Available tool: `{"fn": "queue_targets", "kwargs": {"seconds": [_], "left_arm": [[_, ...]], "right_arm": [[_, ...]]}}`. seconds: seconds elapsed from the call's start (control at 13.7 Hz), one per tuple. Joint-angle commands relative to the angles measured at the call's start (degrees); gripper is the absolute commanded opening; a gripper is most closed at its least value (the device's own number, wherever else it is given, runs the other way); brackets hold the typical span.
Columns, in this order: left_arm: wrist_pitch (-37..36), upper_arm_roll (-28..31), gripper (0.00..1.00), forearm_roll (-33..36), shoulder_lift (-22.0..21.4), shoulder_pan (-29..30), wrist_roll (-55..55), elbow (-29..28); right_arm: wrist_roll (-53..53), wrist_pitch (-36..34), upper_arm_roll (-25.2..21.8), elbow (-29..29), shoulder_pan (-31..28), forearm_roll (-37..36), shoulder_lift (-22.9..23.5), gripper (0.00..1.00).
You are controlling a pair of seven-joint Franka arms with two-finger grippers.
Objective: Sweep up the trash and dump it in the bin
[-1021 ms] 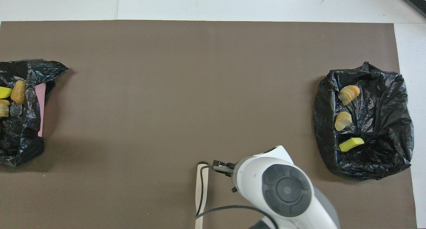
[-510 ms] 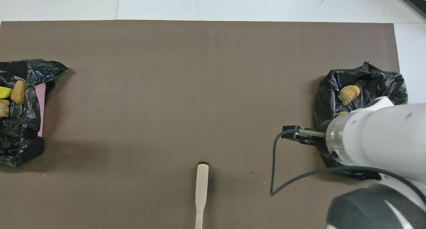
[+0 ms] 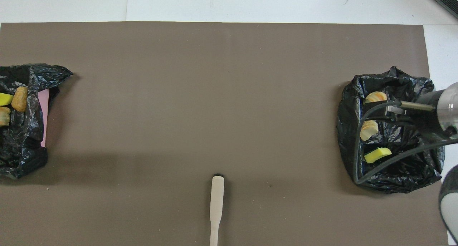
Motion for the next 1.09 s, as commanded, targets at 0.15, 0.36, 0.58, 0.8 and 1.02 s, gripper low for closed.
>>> {"fn": "queue_targets", "kwargs": {"seconds": [0.15, 0.36, 0.58, 0.8, 1.02], "left_arm": [[-7.01, 0.24, 0.0, -9.07, -1.98, -5.81, -13.61, -0.64], [-9.83, 0.15, 0.0, -17.05, -2.68, -10.21, -23.89, -1.34], [-10.63, 0.15, 0.0, -26.72, -3.03, -14.25, -36.54, -2.13], [-10.02, 0.06, 0.0, -34.19, -2.95, -18.65, -50.69, -2.04], [-8.01, 0.06, 0.0, -43.68, -2.94, -22.96, -66.23, -2.04]], "right_arm": [[-1.22, -4.64, 0.31, 8.58, -2.24, -1.78, 5.8, 1.0], [-1.22, -4.82, -0.13, 8.85, -4.0, -0.56, 6.06, 1.0], [-0.69, -6.13, -0.4, 7.19, -4.0, -0.99, 4.66, 1.0], [-0.95, -6.31, -0.4, 5.78, -4.0, -0.56, 3.78, 1.0], [-1.39, -6.58, -0.4, 5.86, -4.18, -0.46, 3.78, 1.0]]}}
